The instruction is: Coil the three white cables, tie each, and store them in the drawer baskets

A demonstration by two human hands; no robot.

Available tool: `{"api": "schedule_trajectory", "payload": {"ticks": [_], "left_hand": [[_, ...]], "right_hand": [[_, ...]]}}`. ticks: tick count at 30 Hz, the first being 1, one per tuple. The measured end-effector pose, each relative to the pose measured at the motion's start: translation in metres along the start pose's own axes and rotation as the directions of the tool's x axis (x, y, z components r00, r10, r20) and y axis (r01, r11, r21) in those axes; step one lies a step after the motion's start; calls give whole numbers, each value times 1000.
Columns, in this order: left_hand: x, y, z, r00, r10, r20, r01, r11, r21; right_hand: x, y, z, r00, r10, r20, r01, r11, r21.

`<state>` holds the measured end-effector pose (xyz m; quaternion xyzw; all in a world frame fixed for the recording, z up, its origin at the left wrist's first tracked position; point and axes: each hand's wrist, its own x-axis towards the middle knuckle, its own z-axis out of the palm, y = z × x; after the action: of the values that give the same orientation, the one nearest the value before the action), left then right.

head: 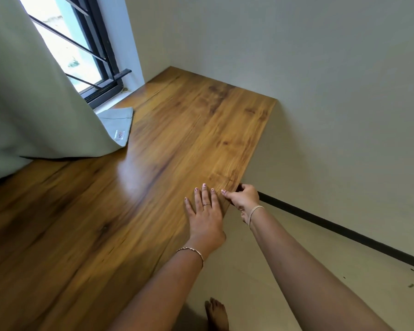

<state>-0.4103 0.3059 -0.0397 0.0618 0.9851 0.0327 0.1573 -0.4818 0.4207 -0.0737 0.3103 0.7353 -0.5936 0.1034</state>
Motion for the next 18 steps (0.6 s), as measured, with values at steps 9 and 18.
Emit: {"api": "schedule_trajectory", "payload": {"ticks": [9,18], "left_hand": [[1,-15,8,984,76,-161,-90,993,-77],[-14,-75,-14,963,-116,-242,34,947,-320]], "right_hand": [[-2,8,-1,999,-39,11,37,990,133],[-55,-25,16,918,-387,-81,309,830,-464]]}}
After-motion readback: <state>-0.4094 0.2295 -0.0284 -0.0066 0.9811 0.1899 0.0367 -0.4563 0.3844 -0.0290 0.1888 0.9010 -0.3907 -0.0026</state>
